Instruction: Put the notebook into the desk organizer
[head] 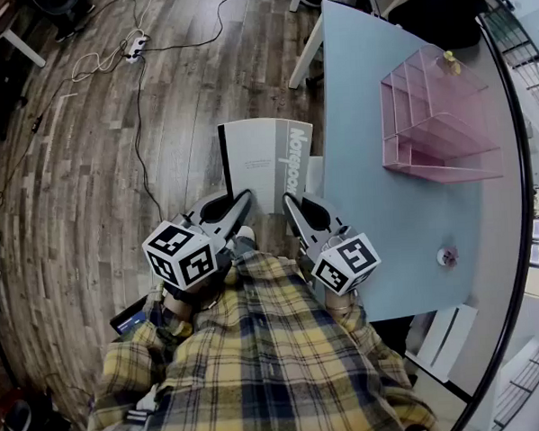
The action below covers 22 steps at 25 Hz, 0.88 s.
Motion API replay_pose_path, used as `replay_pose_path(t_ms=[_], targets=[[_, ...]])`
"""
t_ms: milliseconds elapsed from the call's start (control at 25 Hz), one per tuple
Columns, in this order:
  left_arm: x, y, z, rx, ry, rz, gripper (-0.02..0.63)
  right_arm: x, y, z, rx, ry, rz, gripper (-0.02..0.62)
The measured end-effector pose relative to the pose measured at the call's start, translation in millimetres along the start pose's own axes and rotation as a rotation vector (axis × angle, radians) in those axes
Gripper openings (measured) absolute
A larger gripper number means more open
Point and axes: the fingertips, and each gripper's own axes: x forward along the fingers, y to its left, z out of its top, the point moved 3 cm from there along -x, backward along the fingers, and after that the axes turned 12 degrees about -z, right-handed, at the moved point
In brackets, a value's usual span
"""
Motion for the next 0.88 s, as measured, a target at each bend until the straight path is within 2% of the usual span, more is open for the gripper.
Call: replay_pose_path(t_ms=[200,480,680,880], targets=[[6,-10,3,0.0,-0.011,-0.005,0.021,-13,-2,9,0.024,-0.042,0.036,0.017],[16,-11,4,0.002,-0.008,0.011,0.021,-13,-13,11,0.044,-0.05,0.039,0.018],[34,9,15,0.008,0.01,-0.001,0.02,8,-31,14,0.064,-0.054,0.022,0.018],[57,44,43,0.012,0.028,-0.045,0.02,45,-49,30,0.062,-0.068,-0.027,0.018]])
